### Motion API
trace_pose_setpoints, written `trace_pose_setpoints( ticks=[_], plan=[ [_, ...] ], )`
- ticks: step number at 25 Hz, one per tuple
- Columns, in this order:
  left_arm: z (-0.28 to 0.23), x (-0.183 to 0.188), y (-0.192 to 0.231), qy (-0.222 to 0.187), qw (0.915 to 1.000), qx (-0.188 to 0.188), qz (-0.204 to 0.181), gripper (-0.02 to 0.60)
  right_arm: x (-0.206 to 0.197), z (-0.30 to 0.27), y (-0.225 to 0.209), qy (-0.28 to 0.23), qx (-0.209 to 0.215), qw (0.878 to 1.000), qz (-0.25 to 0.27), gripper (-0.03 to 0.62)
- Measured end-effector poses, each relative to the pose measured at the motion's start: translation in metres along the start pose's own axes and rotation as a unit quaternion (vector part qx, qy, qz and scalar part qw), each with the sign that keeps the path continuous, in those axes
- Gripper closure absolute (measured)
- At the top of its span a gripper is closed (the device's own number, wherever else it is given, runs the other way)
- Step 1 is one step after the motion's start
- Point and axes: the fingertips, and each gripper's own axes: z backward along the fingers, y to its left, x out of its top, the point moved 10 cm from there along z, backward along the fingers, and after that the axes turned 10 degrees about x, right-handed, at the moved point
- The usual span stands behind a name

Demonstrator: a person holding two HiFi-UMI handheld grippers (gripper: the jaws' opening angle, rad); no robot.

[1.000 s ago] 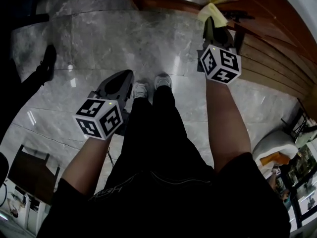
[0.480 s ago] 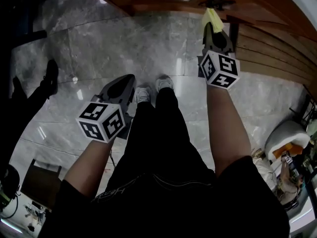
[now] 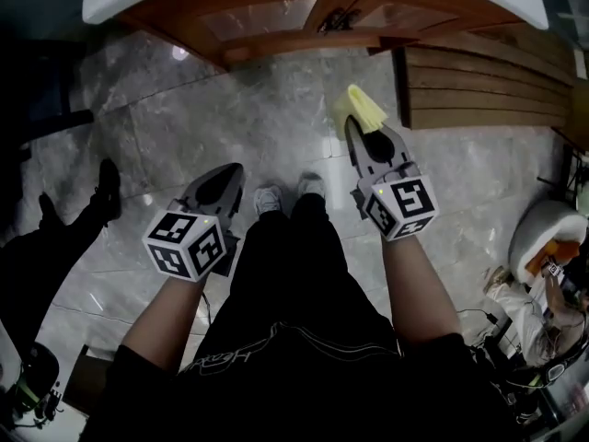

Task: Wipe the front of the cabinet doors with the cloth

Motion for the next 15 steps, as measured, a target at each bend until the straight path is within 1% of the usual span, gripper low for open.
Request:
trace_pose_setpoints(
  ticks=[3,6,8,10,13,15],
  plan=[
    [0.034,0.018,-0.019,-0.023,0.9995,-0.013,-0.019,0.575,0.029,0.051,0.035,0.025,0.062,0.998,0.001,0.553],
    [0.072,0.033,-0.045,-0.052,0.9966,-0.036,-0.052,0.575,0.058,0.098,0.068,0.017,0.100,0.995,0.001,0.553],
    [0.091,0.043,-0.068,-0.078,0.9920,-0.053,-0.084,0.575,0.074,0.127,0.082,0.018,0.112,0.994,0.003,0.553],
    [0.113,0.047,-0.096,-0.101,0.9868,-0.066,-0.107,0.575,0.085,0.156,0.094,0.022,0.119,0.993,0.011,0.553],
    [0.150,0.041,-0.144,-0.125,0.9806,-0.082,-0.127,0.575,0.097,0.209,0.118,0.018,0.144,0.989,0.013,0.553],
    [0.176,0.034,-0.180,-0.145,0.9752,-0.097,-0.136,0.575,0.105,0.248,0.135,0.016,0.156,0.987,0.023,0.553]
  ],
)
